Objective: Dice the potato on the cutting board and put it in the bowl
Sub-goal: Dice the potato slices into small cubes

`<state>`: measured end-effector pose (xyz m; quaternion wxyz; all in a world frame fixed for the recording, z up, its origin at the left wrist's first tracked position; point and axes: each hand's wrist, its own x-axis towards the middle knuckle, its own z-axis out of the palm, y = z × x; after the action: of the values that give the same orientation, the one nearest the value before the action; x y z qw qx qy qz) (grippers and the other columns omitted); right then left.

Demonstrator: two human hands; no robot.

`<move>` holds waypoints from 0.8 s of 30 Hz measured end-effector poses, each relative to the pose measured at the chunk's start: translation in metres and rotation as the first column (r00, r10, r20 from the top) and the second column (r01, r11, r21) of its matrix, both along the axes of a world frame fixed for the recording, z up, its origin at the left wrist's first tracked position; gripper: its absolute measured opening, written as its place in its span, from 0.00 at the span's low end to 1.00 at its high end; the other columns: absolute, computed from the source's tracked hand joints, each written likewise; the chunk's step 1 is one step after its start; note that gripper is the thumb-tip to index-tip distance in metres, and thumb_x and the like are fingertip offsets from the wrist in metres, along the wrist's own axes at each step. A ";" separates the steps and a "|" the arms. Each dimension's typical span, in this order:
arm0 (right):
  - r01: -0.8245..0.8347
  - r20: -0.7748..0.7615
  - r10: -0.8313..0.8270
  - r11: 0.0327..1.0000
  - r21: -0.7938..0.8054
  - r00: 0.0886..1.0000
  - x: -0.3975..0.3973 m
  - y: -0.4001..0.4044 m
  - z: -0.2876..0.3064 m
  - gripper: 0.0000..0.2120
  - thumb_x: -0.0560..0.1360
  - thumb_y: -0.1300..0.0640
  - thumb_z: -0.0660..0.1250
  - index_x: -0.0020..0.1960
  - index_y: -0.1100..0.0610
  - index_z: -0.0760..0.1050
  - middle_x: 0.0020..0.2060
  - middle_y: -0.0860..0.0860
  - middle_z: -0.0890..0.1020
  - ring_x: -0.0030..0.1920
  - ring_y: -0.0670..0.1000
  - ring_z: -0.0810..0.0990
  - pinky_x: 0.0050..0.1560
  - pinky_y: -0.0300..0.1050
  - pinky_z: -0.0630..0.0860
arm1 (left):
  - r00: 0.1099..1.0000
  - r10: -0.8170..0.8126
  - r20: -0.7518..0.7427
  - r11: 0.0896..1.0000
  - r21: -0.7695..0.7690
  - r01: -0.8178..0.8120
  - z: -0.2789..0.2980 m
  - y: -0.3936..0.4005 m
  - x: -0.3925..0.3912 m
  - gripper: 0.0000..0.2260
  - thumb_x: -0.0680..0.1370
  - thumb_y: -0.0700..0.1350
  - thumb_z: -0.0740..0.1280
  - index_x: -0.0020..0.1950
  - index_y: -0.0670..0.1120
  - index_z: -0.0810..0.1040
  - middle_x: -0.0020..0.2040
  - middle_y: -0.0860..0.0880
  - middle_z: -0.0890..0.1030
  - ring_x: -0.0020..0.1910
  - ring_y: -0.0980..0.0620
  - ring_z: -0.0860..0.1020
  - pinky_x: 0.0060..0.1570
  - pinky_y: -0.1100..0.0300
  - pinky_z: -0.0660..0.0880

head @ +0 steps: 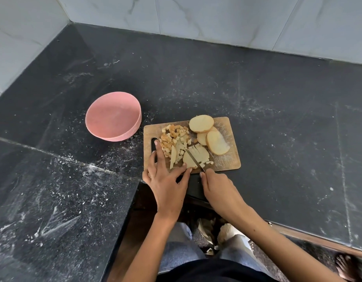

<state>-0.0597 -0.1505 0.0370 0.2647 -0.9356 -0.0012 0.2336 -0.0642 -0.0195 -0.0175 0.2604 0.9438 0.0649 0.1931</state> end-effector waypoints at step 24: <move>-0.110 -0.070 0.097 0.970 -0.216 0.993 -0.008 -0.002 -0.010 0.11 0.84 0.52 0.45 0.50 0.56 0.61 0.51 0.59 0.79 0.52 0.62 0.78 0.40 0.49 0.66 | 0.999 0.034 -0.002 0.999 0.003 -0.034 0.000 -0.004 0.010 0.05 0.65 0.49 0.79 0.33 0.52 0.84 0.77 0.47 0.61 0.73 0.45 0.60 0.64 0.44 0.57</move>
<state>-0.0679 -0.1526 0.0274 0.1473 -0.9504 -0.0165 0.2734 -0.0547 -0.0233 -0.0177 0.2559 0.9431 0.0809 0.1966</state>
